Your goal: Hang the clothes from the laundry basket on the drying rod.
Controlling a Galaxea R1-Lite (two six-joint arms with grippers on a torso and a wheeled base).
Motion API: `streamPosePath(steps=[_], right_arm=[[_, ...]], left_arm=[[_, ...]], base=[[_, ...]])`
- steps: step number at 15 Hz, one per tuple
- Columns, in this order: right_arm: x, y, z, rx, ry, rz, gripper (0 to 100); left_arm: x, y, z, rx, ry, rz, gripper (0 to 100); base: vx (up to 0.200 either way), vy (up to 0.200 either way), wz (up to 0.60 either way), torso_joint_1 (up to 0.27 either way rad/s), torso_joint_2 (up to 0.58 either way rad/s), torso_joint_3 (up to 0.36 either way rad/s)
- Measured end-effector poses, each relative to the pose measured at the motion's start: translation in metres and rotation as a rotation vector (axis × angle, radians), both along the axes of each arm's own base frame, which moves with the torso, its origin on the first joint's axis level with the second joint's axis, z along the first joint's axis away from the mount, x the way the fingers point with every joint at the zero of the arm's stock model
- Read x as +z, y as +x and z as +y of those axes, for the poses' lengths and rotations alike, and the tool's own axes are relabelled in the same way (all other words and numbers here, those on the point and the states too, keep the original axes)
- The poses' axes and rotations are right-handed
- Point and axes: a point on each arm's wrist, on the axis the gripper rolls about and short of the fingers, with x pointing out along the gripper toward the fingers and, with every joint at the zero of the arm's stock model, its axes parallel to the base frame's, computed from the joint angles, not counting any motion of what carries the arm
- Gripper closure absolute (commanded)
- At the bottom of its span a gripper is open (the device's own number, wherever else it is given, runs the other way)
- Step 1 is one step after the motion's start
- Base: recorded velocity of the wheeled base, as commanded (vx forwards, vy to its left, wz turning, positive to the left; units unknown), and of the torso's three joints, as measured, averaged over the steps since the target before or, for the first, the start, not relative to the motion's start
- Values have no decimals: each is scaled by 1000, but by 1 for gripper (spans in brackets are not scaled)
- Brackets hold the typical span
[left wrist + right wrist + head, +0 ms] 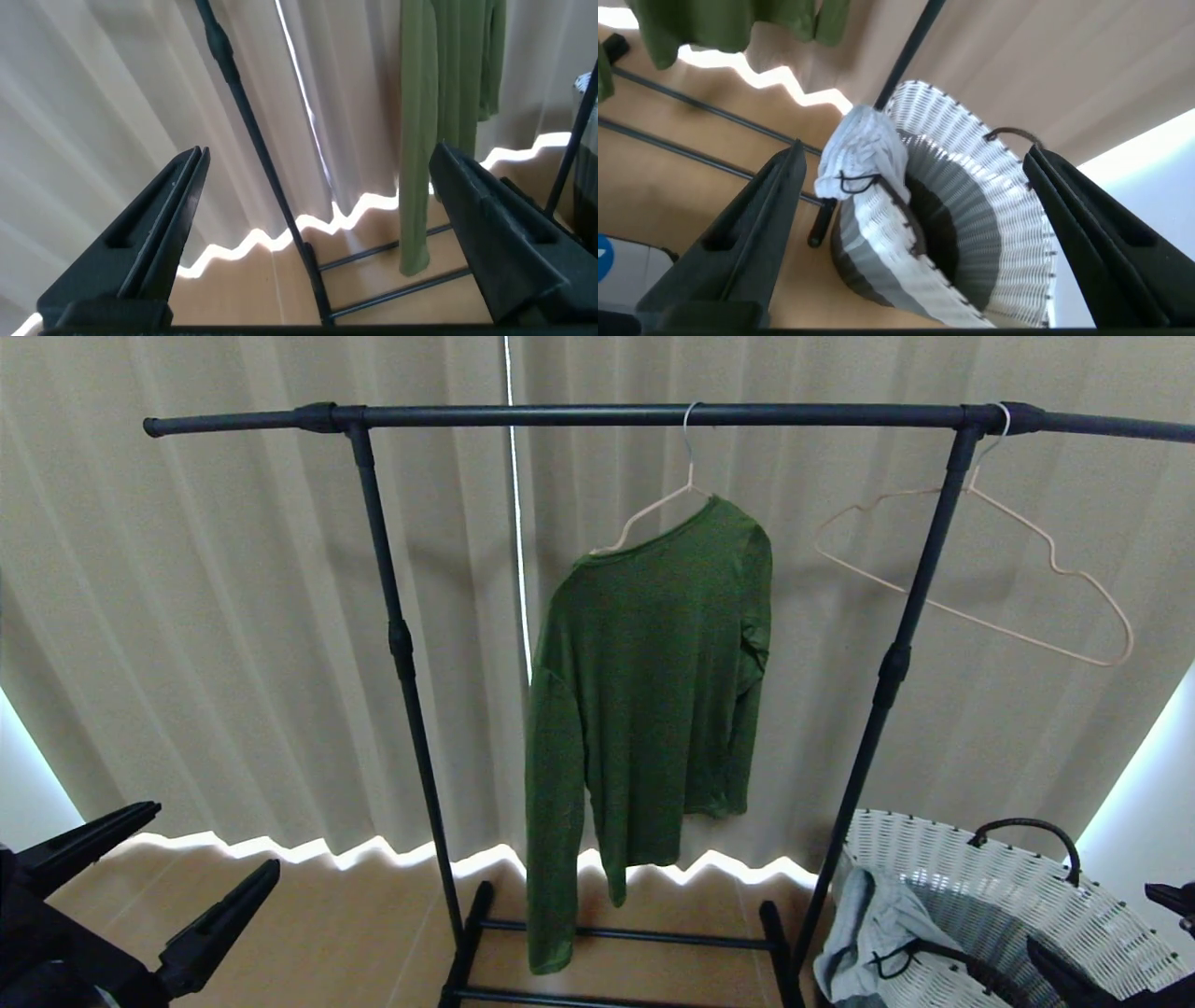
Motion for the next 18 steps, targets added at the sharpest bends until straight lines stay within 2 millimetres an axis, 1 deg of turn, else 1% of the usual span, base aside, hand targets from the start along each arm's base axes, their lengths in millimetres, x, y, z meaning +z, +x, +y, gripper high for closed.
streamPosePath(steps=[5,7,12,15,18], right_arm=[[-2,7,0,-19,-6,31,0],[-2,7,-1,-22,-7,36,0],[-1,6,-4,-53,-16,20,0],[1,5,-14,-129,-72,15,0],[1,4,-17,-156,-77,13,0]], left_arm=[[0,0,0,-16,-1,1,0],[0,0,0,-16,-1,3,0],[2,-3,0,-16,0,-20,0],[3,-4,0,-16,-2,-26,0],[3,-4,0,-19,-2,-28,0]], base=[[0,0,0,-187,447,268],[0,0,0,-95,247,129],[0,0,0,-12,32,19],[0,0,0,0,0,0],[200,0,0,-4,1,7]])
